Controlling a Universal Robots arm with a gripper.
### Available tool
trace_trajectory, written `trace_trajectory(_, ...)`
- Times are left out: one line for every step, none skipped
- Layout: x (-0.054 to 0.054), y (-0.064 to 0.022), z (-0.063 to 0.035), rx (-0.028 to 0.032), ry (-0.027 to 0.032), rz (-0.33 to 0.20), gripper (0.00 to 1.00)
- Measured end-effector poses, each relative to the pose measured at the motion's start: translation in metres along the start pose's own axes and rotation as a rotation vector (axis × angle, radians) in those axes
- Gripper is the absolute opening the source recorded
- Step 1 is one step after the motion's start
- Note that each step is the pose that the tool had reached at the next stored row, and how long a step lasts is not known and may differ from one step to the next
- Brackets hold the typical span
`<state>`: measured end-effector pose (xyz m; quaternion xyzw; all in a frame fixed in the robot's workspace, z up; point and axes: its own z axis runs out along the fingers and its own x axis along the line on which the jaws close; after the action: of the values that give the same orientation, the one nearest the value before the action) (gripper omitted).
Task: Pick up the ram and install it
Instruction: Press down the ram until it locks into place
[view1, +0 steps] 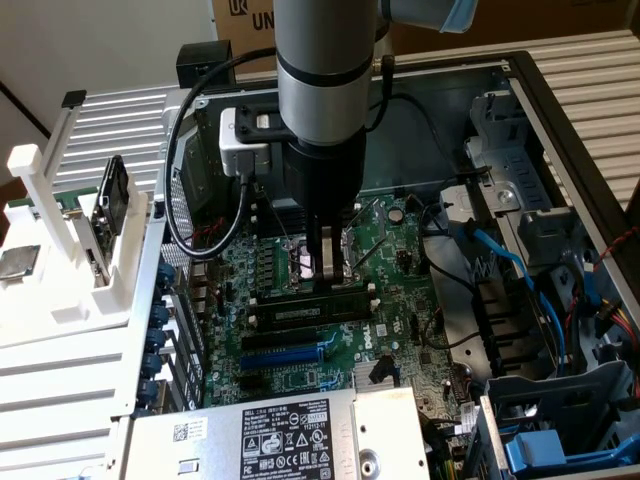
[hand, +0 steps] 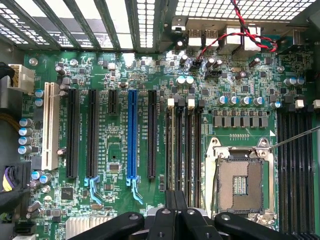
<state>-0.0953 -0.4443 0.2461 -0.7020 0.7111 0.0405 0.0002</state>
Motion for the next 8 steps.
trace_trajectory(-0.0001,0.0009,0.0000,0.0004,0.0002,0.000,0.10)
trace_trajectory(-0.0005,0.0024,0.0002,0.0014,0.0003,0.000,0.10)
trace_trajectory(-0.0006,0.0042,0.0003,0.0024,0.0006,0.000,0.10)
trace_trajectory(-0.0008,0.0058,0.0004,0.0034,0.0005,0.000,0.10)
trace_trajectory(-0.0009,0.0064,0.0005,0.0035,0.0004,0.000,0.10)
trace_trajectory(-0.0010,0.0064,0.0015,0.0037,0.0003,0.000,0.10)
trace_trajectory(-0.0019,0.0065,0.0024,0.0046,0.0007,0.000,0.10)
trace_trajectory(-0.0027,0.0065,0.0034,0.0060,0.0006,0.000,0.10)
